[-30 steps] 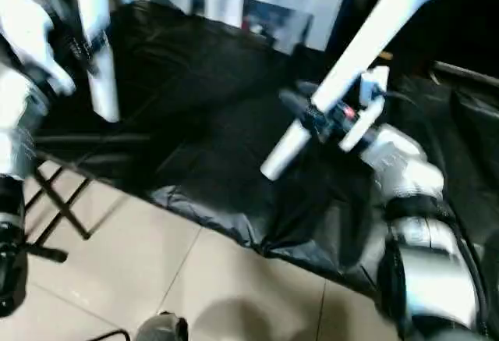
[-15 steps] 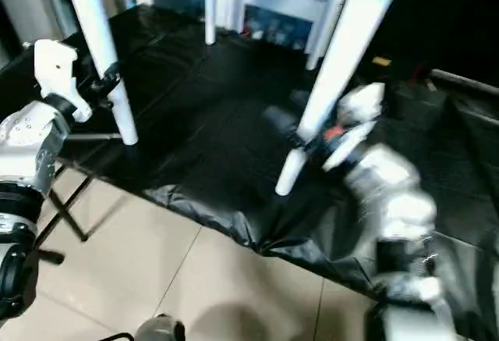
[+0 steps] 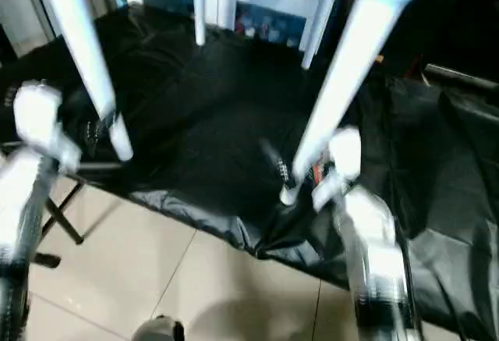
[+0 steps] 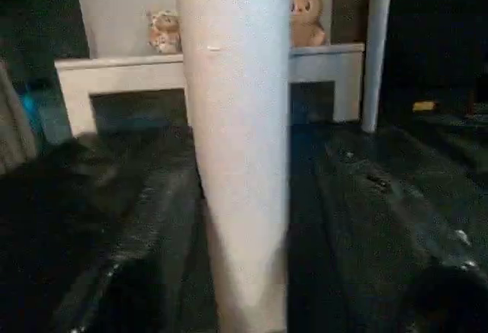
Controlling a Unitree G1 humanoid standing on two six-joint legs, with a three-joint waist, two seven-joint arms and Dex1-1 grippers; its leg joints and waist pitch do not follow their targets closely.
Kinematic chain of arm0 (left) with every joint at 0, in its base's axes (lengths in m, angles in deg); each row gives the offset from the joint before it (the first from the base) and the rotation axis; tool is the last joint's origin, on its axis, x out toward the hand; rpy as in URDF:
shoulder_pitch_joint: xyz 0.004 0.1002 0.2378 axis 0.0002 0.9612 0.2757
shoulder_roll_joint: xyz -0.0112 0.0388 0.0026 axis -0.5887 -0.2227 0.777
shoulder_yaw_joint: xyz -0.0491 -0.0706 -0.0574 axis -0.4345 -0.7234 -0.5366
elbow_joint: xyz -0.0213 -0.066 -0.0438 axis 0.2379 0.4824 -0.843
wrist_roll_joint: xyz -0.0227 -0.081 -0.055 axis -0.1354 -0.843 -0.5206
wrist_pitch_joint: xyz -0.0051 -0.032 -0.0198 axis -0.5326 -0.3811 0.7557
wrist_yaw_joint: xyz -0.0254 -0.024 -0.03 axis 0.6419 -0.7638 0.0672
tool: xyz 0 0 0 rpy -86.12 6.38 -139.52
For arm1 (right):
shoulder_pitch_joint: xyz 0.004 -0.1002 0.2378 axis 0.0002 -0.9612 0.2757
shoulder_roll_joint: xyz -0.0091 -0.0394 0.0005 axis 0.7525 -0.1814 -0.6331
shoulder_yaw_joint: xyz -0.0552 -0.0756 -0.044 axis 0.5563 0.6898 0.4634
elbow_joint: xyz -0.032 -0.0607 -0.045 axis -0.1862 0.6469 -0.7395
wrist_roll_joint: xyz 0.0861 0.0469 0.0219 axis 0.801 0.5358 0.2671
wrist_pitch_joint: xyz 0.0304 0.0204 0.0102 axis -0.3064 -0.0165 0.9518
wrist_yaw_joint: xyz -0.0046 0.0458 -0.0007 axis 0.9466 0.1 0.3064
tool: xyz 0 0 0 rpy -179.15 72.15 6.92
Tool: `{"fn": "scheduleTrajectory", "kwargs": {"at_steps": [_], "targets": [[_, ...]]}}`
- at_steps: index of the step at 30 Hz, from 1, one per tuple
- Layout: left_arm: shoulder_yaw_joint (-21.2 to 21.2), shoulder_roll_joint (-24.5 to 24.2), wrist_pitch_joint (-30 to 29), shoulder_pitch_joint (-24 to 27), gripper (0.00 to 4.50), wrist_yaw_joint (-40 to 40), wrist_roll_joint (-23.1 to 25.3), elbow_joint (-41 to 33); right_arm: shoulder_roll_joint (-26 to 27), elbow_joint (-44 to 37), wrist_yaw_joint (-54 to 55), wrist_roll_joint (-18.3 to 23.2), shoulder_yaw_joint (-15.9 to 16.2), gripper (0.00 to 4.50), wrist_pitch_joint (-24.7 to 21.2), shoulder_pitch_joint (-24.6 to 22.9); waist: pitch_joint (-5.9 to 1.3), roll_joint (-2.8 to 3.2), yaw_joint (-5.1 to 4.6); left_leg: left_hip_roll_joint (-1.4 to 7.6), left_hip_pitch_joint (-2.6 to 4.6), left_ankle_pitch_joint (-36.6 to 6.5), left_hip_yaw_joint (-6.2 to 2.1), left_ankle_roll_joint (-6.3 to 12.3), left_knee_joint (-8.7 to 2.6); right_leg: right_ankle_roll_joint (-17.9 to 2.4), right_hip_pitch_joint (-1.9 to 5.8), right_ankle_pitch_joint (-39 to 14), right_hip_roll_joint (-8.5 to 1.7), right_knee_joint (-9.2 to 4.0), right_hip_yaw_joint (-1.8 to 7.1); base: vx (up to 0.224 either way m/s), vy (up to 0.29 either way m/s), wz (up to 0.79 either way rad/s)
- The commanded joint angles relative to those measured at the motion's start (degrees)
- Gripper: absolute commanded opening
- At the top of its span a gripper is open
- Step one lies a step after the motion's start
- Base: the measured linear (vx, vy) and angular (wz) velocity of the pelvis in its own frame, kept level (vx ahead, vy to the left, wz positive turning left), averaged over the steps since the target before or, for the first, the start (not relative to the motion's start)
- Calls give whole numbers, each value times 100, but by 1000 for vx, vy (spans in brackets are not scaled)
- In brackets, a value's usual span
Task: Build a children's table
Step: Flip table
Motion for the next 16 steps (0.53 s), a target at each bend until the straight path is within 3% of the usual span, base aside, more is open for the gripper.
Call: {"fn": "scheduleTrajectory", "kwargs": {"at_steps": [1,2,3,5,6,7,8,12,15,16], "targets": [[-22,92,-277,300,332,63,-240,-532,12,-359,173,-61,-82,450,141,-179,-395,81,-43,391,245,-1631,-210,-171,-452,-1008,130,303,-394,-368,261,0,0,0],[-48,187,-443,616,332,223,-262,-808,101,-548,316,-53,-150,450,134,-405,-363,99,-65,388,249,-1795,-211,-173,-472,-965,111,-47,-384,-420,273,0,0,0],[-48,187,-443,616,332,223,-262,-808,101,-548,316,-53,-150,450,134,-405,-321,95,-80,405,256,-2103,-217,-241,-511,-882,94,-550,-389,-482,288,0,0,0],[15,303,-670,1231,332,446,-155,-1331,238,-901,676,-243,-227,450,272,-836,-267,109,-117,424,298,-2701,-245,-439,-566,-699,54,-1543,-420,-594,304,0,0,0],[50,290,-706,1345,332,478,-118,-1434,266,-959,756,-256,-224,450,288,-906,-235,109,-154,415,352,-3089,-273,-556,-571,-576,10,-2197,-444,-688,321,0,0,0],[47,329,-761,1515,332,596,-74,-1549,315,-1095,916,-319,-237,450,348,-1054,-237,113,-168,408,360,-3181,-287,-598,-582,-513,13,-2394,-448,-710,320,0,0,0],[31,357,-854,1672,332,709,-24,-1714,336,-1229,1033,-330,-224,450,371,-1195,-233,114,-202,417,340,-3239,-321,-658,-610,-398,22,-2541,-446,-732,324,0,0,0],[-9,459,-1032,1983,332,887,-49,-2068,385,-1479,1189,-332,-289,450,352,-1463,-217,109,-279,406,353,-3418,-334,-677,-613,-343,-14,-2606,-423,-758,323,0,0,0],[3,635,-1108,2379,332,1499,592,-2616,458,-2001,1399,-251,-360,450,51,-1884,-214,111,-336,418,283,-3318,-356,-667,-664,-300,51,-2232,-372,-730,303,0,0,0],[31,658,-1206,2475,332,1598,680,-2738,465,-2127,1439,-246,-346,450,-32,-1984,-213,101,-334,402,298,-3349,-352,-648,-657,-275,43,-2198,-365,-731,301,0,0,0]]}}
